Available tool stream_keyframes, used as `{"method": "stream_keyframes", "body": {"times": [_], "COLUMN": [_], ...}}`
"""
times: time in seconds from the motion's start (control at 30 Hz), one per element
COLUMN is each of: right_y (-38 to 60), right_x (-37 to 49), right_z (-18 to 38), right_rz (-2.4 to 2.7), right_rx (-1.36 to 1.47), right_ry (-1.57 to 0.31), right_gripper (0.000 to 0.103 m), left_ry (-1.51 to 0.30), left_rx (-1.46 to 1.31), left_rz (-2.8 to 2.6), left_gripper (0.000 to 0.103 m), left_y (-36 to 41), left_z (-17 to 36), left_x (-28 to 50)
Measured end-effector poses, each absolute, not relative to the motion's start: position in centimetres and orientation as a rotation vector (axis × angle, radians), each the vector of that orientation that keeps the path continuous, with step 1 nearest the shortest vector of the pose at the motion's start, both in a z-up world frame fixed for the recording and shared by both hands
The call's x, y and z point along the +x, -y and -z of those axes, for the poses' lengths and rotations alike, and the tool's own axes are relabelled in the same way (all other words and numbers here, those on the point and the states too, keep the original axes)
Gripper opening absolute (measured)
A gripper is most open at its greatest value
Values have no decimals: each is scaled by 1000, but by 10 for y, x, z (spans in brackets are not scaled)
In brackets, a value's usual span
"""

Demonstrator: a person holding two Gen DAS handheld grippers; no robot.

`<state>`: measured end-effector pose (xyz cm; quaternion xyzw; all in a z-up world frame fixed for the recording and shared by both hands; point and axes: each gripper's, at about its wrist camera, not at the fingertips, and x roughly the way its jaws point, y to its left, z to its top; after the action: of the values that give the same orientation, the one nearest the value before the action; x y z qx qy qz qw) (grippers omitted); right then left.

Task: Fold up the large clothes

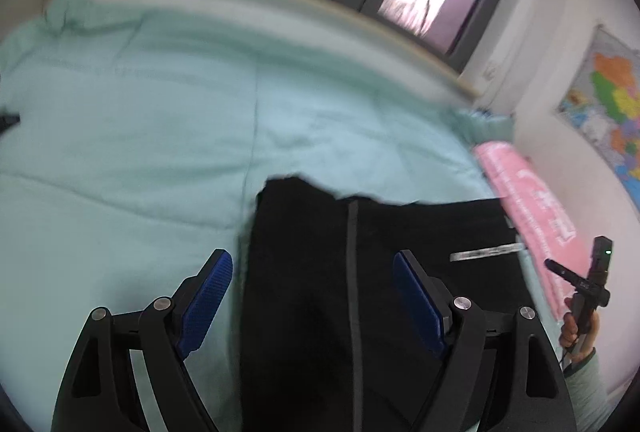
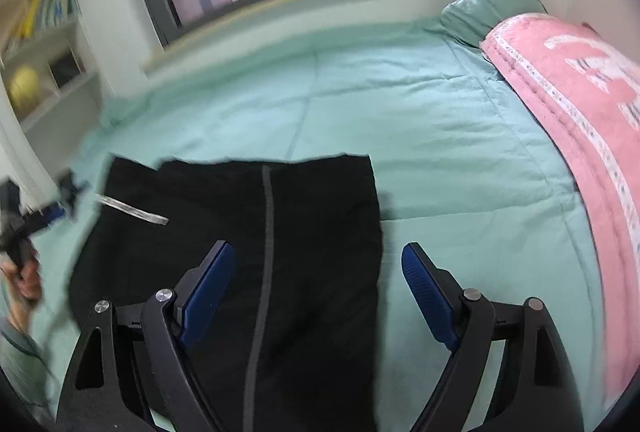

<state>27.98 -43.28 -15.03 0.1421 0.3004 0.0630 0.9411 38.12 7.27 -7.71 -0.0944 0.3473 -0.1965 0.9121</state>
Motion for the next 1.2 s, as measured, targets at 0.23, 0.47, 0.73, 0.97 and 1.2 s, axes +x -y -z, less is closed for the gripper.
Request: {"method": "stream_keyframes", "body": {"times": [0.23,0.47,0.73,0.97,1.2], "right_y": [439,455,420,401,395], "right_x": [345,395,331,334,457], "right_z": [167,200,149,64,111], "right_rz": [-153,-271,1,222,306], "right_rx": [221,370,72,-45,-11], "right_ry": [-650,-751,-560,-444,-698], "right_gripper": [88,81,15,14,14], "left_ry": [-798,-925,-727,-542,-675], "left_rx": [-301,-249,-42,-132,-145], "left_rz": [449,548,361,252,108], "left_gripper": [84,83,10,10,10], "left_y": [-83,-53,-32,-37,-30], "left_z": [103,128,83,3,63], "left_x": [435,478,422,413,492]}}
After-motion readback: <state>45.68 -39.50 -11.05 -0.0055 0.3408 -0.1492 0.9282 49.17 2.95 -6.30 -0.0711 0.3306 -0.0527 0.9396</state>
